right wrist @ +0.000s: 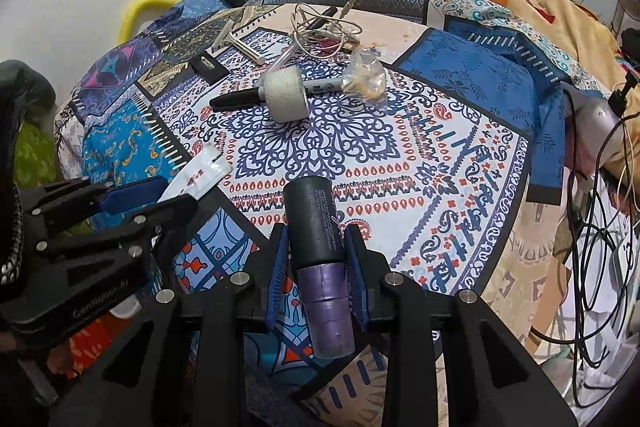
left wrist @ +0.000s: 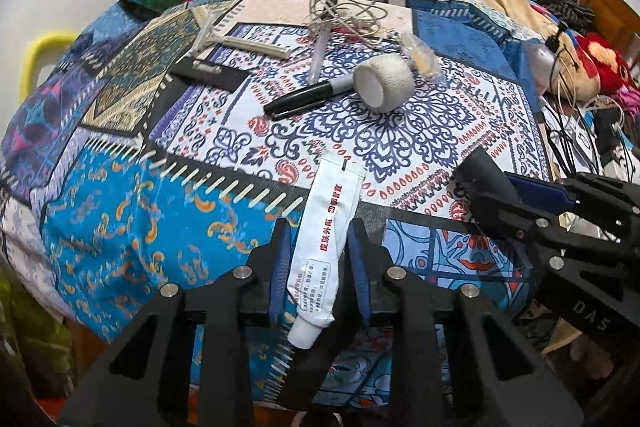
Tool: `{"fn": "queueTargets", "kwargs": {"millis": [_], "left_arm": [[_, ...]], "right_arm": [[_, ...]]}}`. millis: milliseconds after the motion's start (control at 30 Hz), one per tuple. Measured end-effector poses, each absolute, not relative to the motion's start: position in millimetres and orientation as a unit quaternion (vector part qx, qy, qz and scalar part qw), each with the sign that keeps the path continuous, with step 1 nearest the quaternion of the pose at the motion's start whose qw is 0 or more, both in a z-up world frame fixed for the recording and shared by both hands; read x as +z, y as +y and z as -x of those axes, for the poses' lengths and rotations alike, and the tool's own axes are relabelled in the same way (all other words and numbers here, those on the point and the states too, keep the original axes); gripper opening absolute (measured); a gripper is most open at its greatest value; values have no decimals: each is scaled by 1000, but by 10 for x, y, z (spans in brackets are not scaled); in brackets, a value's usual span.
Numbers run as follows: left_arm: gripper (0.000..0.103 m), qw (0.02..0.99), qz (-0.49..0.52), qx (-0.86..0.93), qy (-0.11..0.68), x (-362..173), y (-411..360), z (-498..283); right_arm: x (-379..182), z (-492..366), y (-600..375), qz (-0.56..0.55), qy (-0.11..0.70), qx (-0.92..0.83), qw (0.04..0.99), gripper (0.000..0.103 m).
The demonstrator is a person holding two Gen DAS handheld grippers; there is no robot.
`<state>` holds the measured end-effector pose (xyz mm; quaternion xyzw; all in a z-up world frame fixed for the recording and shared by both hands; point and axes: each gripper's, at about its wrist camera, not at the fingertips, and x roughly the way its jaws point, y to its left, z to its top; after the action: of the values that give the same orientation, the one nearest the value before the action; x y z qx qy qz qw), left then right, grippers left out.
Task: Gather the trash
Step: 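Carry the white tube and purple bottle over the white floor bin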
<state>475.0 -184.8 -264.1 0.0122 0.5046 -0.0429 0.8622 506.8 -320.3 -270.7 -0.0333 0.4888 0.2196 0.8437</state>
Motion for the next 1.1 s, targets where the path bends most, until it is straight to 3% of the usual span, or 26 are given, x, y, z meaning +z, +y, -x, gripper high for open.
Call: {"fn": "queueTargets", "kwargs": {"millis": [67, 600, 1100], "left_arm": [[21, 860, -5, -57, 507, -2632, -1830, -4761], [22, 894, 28, -88, 439, -1836, -1702, -4508], [22, 926, 60, -61, 367, -1019, -989, -3719]], "right_arm": [[-2705, -5073, -3217, 28, 492, 216, 843, 26], [-2106, -4923, -3224, 12, 453, 190, 871, 24], [-1228, -4351, -2674, 31, 381, 219, 898, 24]]}}
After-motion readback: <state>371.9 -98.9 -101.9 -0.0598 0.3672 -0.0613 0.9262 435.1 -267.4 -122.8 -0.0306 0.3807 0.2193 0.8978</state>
